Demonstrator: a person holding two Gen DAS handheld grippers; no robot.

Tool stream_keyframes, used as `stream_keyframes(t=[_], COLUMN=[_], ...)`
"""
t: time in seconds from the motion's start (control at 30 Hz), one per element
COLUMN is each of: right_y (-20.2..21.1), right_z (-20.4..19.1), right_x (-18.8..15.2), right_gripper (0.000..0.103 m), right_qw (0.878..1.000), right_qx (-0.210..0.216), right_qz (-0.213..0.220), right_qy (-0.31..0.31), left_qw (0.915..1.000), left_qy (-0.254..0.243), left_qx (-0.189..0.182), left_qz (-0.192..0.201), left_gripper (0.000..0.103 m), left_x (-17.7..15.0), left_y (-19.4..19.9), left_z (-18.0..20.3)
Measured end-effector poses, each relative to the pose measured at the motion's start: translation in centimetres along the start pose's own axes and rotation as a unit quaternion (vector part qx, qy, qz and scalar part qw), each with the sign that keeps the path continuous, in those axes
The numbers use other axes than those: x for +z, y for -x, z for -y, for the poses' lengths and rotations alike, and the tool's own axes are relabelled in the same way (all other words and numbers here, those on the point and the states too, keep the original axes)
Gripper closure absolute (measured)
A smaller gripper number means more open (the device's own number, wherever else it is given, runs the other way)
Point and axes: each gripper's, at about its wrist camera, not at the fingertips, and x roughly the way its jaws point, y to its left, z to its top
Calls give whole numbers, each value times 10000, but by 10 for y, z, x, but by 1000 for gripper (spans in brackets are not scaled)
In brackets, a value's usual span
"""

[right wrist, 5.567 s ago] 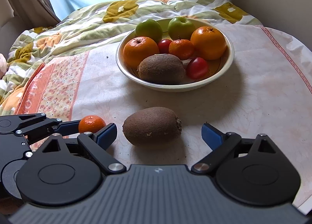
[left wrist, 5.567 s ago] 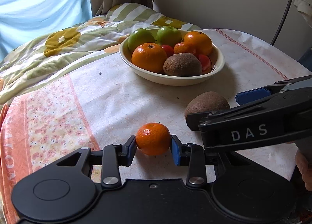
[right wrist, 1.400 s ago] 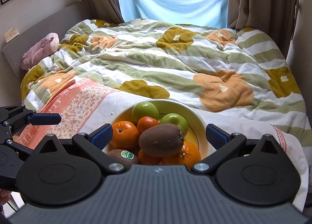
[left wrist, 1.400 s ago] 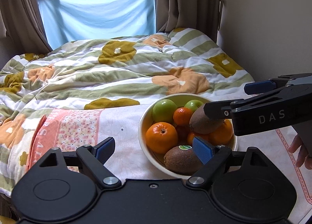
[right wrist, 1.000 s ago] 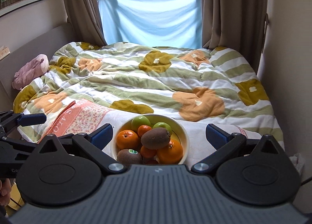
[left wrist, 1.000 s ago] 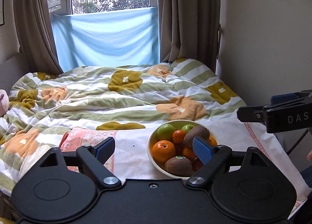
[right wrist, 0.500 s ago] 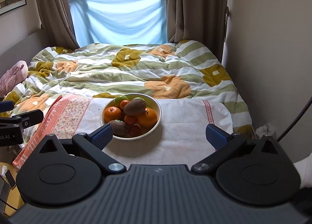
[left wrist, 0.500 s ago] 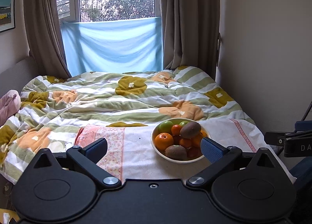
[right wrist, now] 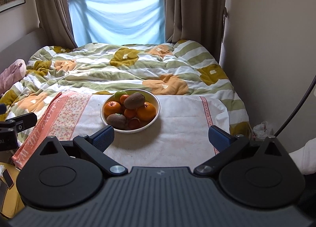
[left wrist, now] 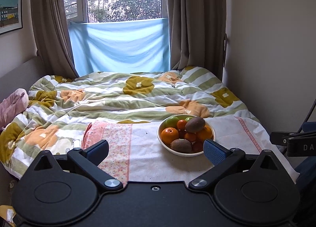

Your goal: Organize fruits

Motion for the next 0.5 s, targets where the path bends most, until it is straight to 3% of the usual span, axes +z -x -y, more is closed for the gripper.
stream_keyframes(t=[0.5], right_y=[-2], right_z=[-7], right_x=[2], right_gripper=[0], right_qw=[10000], right_qx=[-2], right_qz=[40], right_qy=[34], left_qw=[10000], left_qy=[51], left_qx=[-10], left_qz=[57], left_gripper=[0], left_x=[-1], left_y=[5], left_z=[-4])
